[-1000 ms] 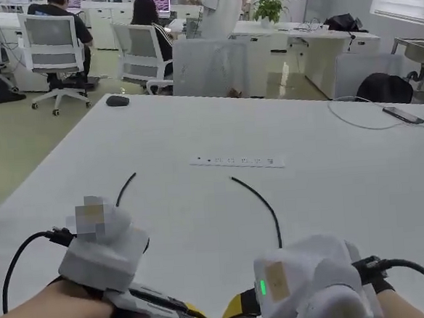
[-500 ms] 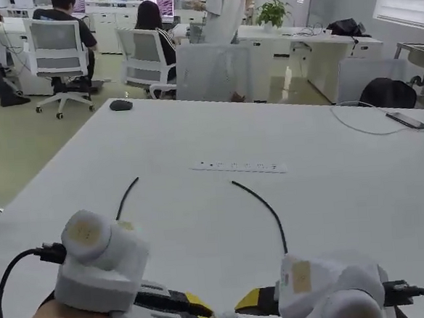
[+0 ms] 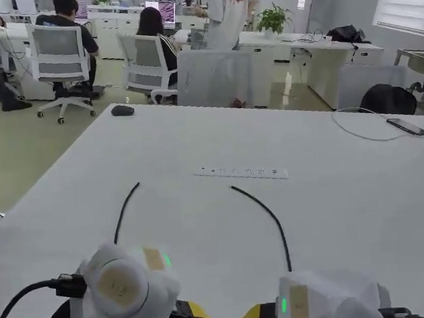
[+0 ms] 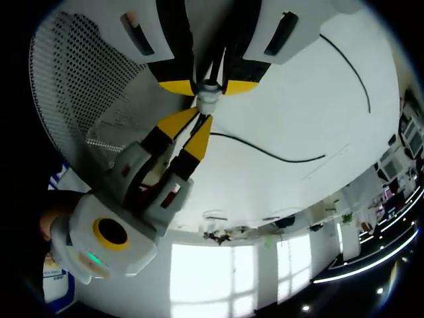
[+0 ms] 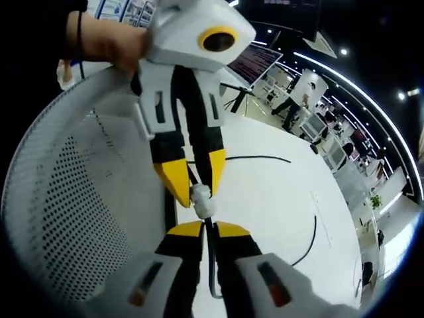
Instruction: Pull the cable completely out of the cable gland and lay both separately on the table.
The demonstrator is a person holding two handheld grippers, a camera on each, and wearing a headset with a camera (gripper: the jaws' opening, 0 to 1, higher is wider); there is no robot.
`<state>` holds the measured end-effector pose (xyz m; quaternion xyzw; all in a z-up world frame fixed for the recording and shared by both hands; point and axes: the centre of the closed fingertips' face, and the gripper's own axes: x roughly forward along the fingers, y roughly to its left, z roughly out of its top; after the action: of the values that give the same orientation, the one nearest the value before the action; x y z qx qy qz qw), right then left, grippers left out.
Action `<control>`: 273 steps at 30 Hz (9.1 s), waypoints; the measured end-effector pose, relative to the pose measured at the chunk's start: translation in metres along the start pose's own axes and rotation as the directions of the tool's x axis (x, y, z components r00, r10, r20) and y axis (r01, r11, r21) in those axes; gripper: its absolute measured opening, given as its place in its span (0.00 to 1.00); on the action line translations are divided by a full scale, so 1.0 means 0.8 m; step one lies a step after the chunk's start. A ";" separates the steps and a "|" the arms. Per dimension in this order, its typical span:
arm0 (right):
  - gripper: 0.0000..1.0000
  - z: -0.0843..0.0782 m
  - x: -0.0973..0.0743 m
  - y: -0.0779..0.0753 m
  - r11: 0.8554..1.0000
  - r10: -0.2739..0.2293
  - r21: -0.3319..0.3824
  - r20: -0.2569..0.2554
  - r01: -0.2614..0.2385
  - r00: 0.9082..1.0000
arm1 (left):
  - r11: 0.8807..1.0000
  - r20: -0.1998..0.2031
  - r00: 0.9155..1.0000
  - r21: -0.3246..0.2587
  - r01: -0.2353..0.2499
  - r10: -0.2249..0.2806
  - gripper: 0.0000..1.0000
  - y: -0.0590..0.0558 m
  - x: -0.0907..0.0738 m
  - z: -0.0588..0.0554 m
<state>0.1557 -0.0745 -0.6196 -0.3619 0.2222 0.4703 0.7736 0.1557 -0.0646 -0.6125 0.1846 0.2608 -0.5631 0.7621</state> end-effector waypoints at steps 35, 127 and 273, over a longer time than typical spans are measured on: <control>0.19 -0.021 0.001 -0.005 0.998 -0.029 0.059 -0.072 0.033 0.997 | 0.999 -0.043 0.999 0.028 -0.023 0.024 0.16 0.000 0.003 -0.009; 0.06 -0.075 0.001 0.000 0.990 0.006 0.139 -0.273 0.033 0.962 | 1.000 -0.089 0.996 0.016 0.010 -0.009 0.16 -0.007 0.008 -0.020; 0.19 -0.031 0.007 0.008 0.994 0.041 0.106 -0.101 -0.031 0.994 | 0.999 -0.064 0.998 0.045 -0.024 0.026 0.16 -0.001 0.005 -0.012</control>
<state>0.1521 -0.0886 -0.6416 -0.3406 0.2925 0.4526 0.7704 0.1539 -0.0621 -0.6225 0.2229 0.2707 -0.5529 0.7559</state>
